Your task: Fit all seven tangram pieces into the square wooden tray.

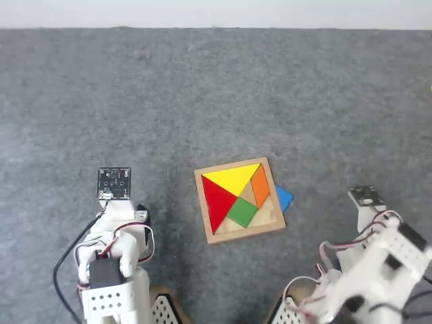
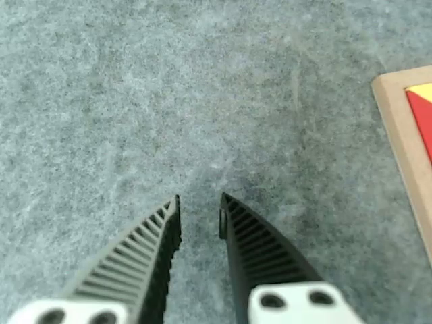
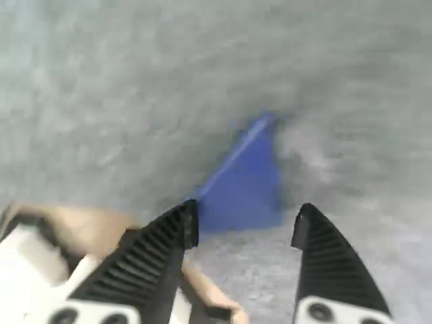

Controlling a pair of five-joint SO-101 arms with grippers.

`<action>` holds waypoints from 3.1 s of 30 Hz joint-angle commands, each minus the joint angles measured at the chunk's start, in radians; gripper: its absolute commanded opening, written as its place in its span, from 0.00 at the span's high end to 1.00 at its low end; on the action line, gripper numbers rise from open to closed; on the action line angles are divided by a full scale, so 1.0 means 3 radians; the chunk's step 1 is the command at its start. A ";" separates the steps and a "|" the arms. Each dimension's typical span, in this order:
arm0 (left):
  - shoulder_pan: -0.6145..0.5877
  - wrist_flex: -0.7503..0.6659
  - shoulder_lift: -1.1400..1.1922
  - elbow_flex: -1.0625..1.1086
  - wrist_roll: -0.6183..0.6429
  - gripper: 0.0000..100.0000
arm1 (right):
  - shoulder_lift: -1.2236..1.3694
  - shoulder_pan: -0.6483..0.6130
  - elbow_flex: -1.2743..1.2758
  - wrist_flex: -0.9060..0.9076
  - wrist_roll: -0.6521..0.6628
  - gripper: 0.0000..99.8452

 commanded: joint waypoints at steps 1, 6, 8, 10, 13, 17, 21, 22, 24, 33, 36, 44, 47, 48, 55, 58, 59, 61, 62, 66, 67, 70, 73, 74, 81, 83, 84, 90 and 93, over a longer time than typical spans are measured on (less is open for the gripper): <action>-0.0015 0.0010 -0.0066 -0.0043 -0.0005 0.91 | 0.0739 0.0018 -0.0302 -0.0059 0.0153 0.77; -0.0020 0.0010 -0.0066 -0.0043 -0.0005 0.91 | 0.1348 -0.0090 -0.0378 -0.0412 0.0082 0.77; -0.0020 0.0010 -0.0066 -0.0043 -0.0005 0.91 | 0.1389 -0.0100 -0.0455 -0.0386 0.0005 0.77; -0.0015 0.0010 -0.0066 -0.0043 -0.0005 0.91 | 0.1378 -0.0100 -0.0471 -0.0422 -0.0041 0.77; -0.0020 0.0010 -0.0066 -0.0043 -0.0005 0.91 | 0.1378 -0.0105 -0.0481 -0.0432 -0.0113 0.82; -0.0020 0.0010 -0.0066 -0.0043 -0.0005 0.91 | 0.1378 -0.0090 -0.0619 -0.0453 -0.0312 0.96; -0.0020 0.0010 -0.0066 -0.0043 -0.0005 0.91 | 0.1378 -0.0105 -0.0823 -0.0442 -0.0563 0.92; -0.0020 0.0010 -0.0066 -0.0043 -0.0005 0.91 | 0.1378 -0.0105 -0.0869 -0.0437 -0.0598 0.93; -0.0020 0.0010 -0.0066 -0.0043 -0.0005 0.91 | 0.1378 -0.0105 -0.0951 -0.0417 -0.0629 0.94; -0.0020 0.0010 -0.0066 -0.0043 -0.0005 0.91 | 0.1373 -0.0115 -0.1790 0.0269 -0.0762 0.99; -0.0020 0.0010 -0.0066 -0.0043 -0.0005 0.91 | 0.1373 -0.0243 -0.2317 0.0611 -0.0967 0.99; -0.0020 0.0010 -0.0066 -0.0043 -0.0005 0.91 | 0.1373 -0.1578 -0.2936 0.0969 -0.2046 0.99; -0.0020 0.0010 -0.0066 -0.0043 -0.0005 0.91 | 0.1215 -0.2018 -0.2966 0.0826 -0.2491 0.99; -0.0020 0.0010 -0.0066 -0.0043 -0.0005 0.91 | 0.1092 -0.2166 -0.2926 0.0765 -0.2614 0.99; -0.0015 0.0010 -0.0066 -0.0043 -0.0005 0.91 | 0.0284 -0.2984 -0.2235 0.0095 -0.3048 0.99; -0.0020 0.0010 -0.0066 -0.0043 -0.0005 0.91 | 0.0345 -0.3245 -0.1954 -0.0146 -0.3058 0.99; -0.0020 0.0010 -0.0066 -0.0043 -0.0005 0.91 | 0.0412 -0.3353 -0.1862 -0.0238 -0.3058 0.99; -0.0020 0.0010 -0.0066 -0.0043 -0.0005 0.91 | 0.0565 -0.3547 -0.1713 -0.0458 -0.3105 0.99; -0.0020 0.0010 -0.0066 -0.0043 -0.0005 0.91 | 0.0647 -0.3624 -0.1667 -0.0570 -0.3202 0.99; -0.0015 0.0010 -0.0066 -0.0043 -0.0005 0.91 | 0.0841 -0.3900 -0.1621 -0.0887 -0.3626 0.99; -0.0015 0.0010 -0.0066 -0.0043 -0.0005 0.91 | 0.0862 -0.3956 -0.1616 -0.0923 -0.3734 0.99; -0.0020 0.0010 -0.0066 -0.0043 -0.0005 0.91 | 0.0877 -0.4079 -0.1545 -0.1010 -0.4066 0.99; -0.0020 0.0010 -0.0066 -0.0043 -0.0005 0.91 | 0.0882 -0.4156 -0.1335 -0.1307 -0.4445 0.99; -0.0020 0.0010 -0.0066 -0.0043 -0.0005 0.91 | 0.0882 -0.4156 -0.1248 -0.1470 -0.4629 0.99; -0.0020 0.0010 -0.0066 -0.0043 -0.0005 0.91 | 0.0877 -0.4171 -0.0931 -0.1828 -0.5508 0.97; -0.0020 0.0010 -0.0066 -0.0043 -0.0005 0.91 | 0.0882 -0.4166 -0.0895 -0.1834 -0.5513 0.96; -0.0020 0.0010 -0.0066 -0.0043 -0.0005 0.91 | 0.0882 -0.4161 -0.0864 -0.1844 -0.5519 0.96; -0.0020 0.0010 -0.0066 -0.0043 -0.0005 0.91 | 0.0882 -0.4089 -0.0829 -0.1864 -0.5508 0.96; -0.0020 0.0010 -0.0066 -0.0043 -0.0005 0.91 | 0.0882 -0.4058 -0.0829 -0.1859 -0.5519 0.91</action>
